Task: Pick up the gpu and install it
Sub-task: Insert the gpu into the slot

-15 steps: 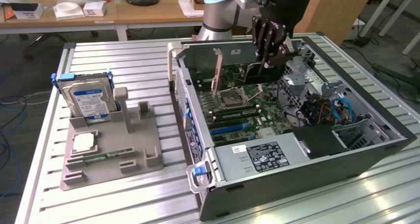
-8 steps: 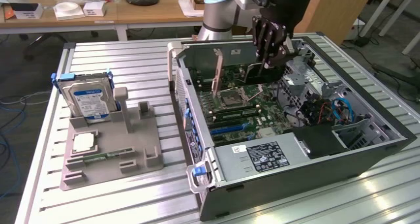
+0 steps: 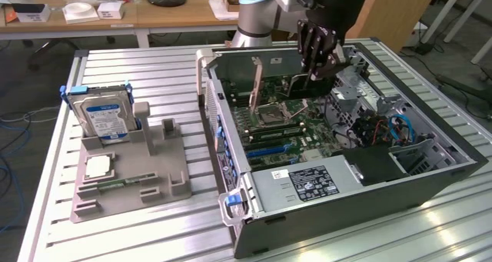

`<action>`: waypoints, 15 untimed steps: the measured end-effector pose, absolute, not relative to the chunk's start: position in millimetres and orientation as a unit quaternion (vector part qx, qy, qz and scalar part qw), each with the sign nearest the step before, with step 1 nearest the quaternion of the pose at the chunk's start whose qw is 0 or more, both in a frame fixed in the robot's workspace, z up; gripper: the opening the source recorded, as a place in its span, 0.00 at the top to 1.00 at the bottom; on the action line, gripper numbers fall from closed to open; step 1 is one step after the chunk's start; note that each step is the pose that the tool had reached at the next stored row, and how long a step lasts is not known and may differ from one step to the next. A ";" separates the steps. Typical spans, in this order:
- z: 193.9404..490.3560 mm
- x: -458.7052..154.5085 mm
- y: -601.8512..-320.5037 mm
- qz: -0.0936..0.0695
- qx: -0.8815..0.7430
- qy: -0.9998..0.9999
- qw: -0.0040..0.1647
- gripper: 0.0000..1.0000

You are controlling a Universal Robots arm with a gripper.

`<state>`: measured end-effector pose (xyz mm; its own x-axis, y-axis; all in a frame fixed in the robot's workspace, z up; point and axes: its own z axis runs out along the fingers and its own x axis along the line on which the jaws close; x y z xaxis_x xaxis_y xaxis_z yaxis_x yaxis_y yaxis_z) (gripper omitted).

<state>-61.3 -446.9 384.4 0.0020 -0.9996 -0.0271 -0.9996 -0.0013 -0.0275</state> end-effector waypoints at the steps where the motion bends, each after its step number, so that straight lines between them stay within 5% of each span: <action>1: 383.9 -61.3 -446.9 0.000 -0.707 0.707 0.019 0.74; 15: 378.7 -64.1 -447.0 0.000 -0.705 0.709 0.019 0.74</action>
